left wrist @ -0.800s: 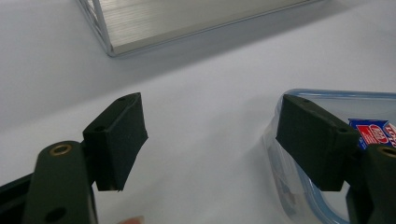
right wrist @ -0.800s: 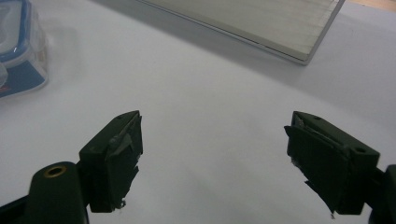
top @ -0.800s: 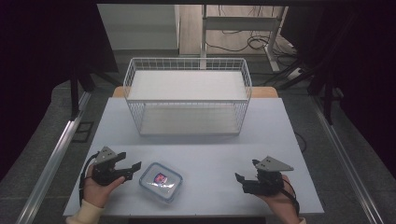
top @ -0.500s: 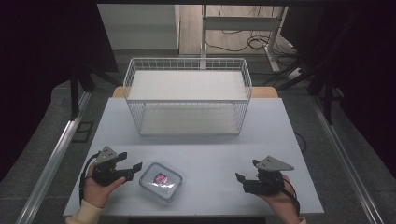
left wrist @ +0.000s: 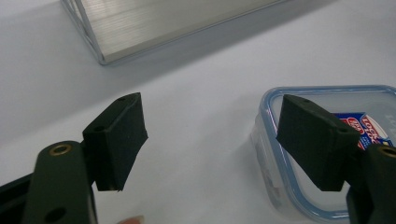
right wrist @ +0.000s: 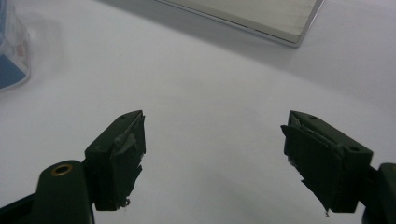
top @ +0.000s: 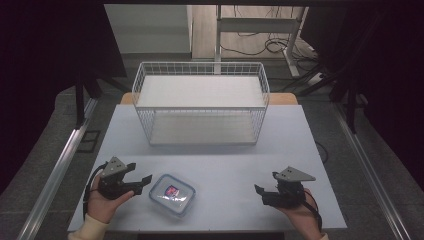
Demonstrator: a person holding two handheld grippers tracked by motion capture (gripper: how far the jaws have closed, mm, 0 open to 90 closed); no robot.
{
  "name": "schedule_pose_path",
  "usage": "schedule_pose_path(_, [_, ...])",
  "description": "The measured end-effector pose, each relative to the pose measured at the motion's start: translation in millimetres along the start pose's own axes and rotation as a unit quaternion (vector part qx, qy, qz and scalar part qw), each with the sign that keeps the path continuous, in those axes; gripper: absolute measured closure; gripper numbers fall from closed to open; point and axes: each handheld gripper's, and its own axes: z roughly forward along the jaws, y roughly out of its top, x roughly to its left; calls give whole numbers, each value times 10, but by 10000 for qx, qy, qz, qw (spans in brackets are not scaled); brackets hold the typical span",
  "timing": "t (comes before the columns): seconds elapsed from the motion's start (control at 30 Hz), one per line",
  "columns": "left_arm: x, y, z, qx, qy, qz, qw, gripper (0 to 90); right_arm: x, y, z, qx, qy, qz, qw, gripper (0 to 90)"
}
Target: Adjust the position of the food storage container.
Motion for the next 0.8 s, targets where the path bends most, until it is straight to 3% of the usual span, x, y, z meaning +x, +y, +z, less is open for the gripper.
schedule_pose_path(0.2, [-20, 51, -67, -2, -55, 124, 9999, 222, -6, -6, 9, 32, -6, -4, 10000, 212])
schedule_pose_path(0.53, [-108, 180, -213, 169, -399, 189, 9989, 294, -28, -16, 12, 66, -28, 31, 10000, 212])
schedule_pose_path(0.67, [-160, 231, -281, 286, -521, 185, 9981, 419, -25, -17, 12, 78, -30, 38, 10000, 212])
schedule_pose_path(0.7, [-178, 240, -297, 308, -541, 220, 9978, 419, -25, -17, 12, 78, -30, 38, 10000, 212])
schedule_pose_path(0.8, [-249, 276, -358, 378, -672, 361, 9964, 538, -30, -22, 10, 95, -39, 71, 9999, 212])
